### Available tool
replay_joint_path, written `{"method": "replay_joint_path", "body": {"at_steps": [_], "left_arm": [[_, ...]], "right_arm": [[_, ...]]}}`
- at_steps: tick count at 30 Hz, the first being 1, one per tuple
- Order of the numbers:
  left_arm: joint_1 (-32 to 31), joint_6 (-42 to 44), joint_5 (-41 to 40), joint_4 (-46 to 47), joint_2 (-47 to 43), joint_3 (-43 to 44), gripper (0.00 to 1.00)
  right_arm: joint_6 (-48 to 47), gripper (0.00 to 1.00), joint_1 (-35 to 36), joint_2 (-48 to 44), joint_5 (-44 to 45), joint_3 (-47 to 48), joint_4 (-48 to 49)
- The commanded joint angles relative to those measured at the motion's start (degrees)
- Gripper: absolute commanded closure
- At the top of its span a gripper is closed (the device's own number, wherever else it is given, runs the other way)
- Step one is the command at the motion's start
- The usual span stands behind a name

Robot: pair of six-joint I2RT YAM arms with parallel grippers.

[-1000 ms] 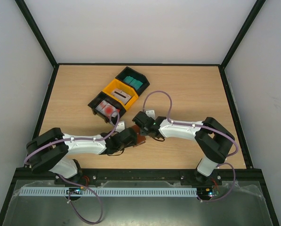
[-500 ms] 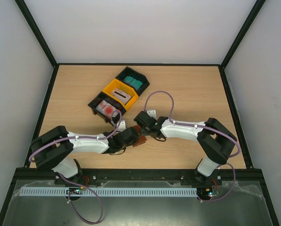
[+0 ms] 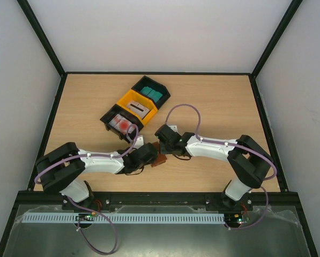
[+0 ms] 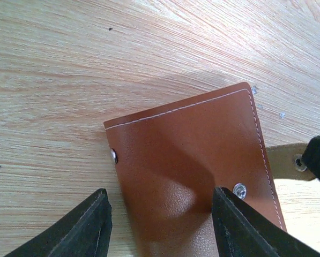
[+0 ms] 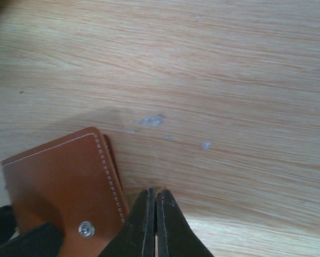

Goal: Put the credit cards into the card holder
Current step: Turn over the card holder at the center of the board, then close the card holder at the center of the board.

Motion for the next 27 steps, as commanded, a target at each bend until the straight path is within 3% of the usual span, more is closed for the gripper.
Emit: {"method": "replay_joint_path", "body": {"at_steps": [1, 10, 27], "left_arm": [[1.4, -1.44, 8.03, -6.42, 4.71, -5.08, 0.47], [3.0, -1.63, 9.84, -4.79, 5.28, -6.09, 0.5], [4.91, 1.09, 12.38, -0.61, 6.62, -6.44, 0.56]], "right_arm": [[-0.61, 0.98, -0.28, -2.59, -6.55, -2.04, 4.33], [-0.51, 0.98, -0.54, -2.67, -11.44, -5.53, 12.2], [-3.29, 0.98, -3.47, -4.34, -14.38, -6.16, 14.25]]}}
